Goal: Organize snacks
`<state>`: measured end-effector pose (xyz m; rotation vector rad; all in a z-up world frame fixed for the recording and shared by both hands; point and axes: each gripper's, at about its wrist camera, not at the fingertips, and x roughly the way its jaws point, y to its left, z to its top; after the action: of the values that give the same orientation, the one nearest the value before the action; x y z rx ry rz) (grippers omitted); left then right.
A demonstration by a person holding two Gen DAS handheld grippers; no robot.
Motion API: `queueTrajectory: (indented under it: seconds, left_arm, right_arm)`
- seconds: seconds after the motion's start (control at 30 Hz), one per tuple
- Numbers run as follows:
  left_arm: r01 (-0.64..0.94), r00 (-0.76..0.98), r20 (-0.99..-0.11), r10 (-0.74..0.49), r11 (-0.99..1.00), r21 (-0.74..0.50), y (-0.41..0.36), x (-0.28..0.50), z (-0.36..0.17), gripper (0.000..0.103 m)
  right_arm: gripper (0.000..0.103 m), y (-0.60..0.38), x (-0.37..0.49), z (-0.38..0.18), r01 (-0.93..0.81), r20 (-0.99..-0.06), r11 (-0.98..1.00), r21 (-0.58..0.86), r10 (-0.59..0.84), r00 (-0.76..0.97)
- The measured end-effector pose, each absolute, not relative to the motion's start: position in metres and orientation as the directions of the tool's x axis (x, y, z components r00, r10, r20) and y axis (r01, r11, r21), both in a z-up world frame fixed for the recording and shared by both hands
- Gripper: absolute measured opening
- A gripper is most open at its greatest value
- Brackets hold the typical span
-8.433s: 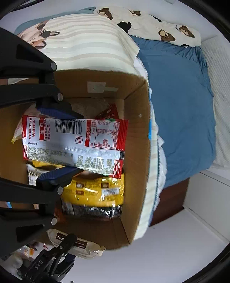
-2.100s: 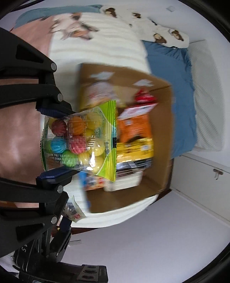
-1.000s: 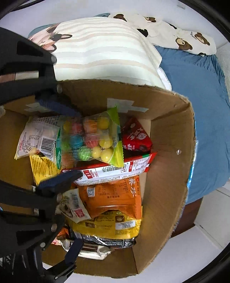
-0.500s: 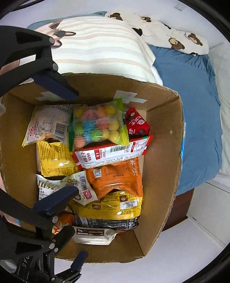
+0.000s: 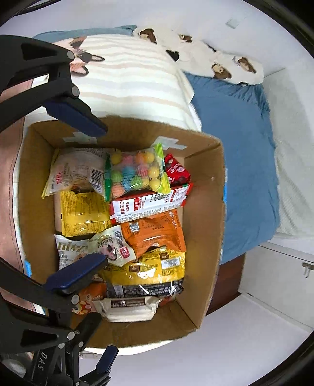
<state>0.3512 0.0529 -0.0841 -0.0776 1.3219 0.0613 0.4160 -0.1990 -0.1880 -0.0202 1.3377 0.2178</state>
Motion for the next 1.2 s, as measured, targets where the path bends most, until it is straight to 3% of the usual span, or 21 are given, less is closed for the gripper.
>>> queueTrajectory:
  seconds: [0.47, 1.2]
  left_arm:
    - [-0.066, 0.489, -0.872, 0.018, 0.998, -0.016, 0.026, 0.243, 0.003, 0.099]
    - [-0.106, 0.648, -0.759, 0.063, 0.994, -0.008, 0.023, 0.104, 0.088, 0.099]
  right_arm:
    - [0.101, -0.229, 0.309, -0.095, -0.18, -0.879, 0.977, 0.111, 0.181, 0.442]
    - [0.101, -0.25, 0.143, 0.029, -0.245, -0.732, 0.966, 0.083, 0.226, 0.643]
